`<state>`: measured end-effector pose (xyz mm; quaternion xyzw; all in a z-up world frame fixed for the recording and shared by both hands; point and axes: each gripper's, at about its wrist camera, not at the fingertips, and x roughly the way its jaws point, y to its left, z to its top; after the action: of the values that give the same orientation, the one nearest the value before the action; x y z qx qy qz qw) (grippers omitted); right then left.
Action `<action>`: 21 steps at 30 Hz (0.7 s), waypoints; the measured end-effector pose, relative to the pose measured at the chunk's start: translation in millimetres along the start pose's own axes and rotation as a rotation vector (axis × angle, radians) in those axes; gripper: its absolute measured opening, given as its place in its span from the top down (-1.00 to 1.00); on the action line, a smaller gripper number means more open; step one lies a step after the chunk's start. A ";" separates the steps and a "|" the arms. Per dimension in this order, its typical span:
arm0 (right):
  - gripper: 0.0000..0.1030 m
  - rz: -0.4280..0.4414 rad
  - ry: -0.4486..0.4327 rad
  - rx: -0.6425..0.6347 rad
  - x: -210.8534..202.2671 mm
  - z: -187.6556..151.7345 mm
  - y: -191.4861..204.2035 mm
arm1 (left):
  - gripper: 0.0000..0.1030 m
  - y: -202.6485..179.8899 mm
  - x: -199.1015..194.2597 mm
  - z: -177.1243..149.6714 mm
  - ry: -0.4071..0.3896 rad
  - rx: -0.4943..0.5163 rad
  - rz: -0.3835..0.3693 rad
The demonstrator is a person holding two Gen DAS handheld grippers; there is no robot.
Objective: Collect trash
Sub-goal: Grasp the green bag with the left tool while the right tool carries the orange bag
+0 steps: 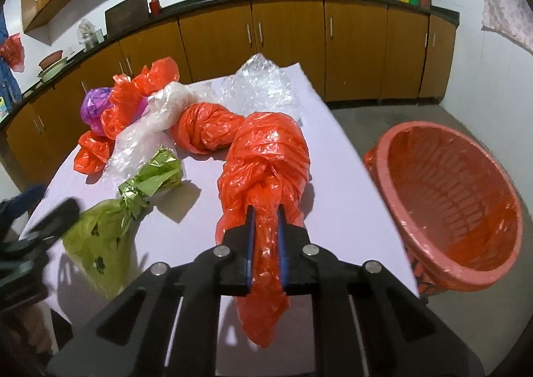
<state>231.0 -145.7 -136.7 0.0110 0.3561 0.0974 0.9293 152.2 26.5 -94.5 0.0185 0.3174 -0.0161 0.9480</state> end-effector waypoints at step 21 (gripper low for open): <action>0.75 -0.012 -0.107 0.033 -48.1 1.5 -27.6 | 0.92 -4.7 -0.1 -3.2 0.037 0.016 -0.128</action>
<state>201.8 -181.8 -106.3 0.0292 0.3075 0.0851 0.9473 150.0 21.9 -97.1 0.0061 0.3351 -0.0789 0.9388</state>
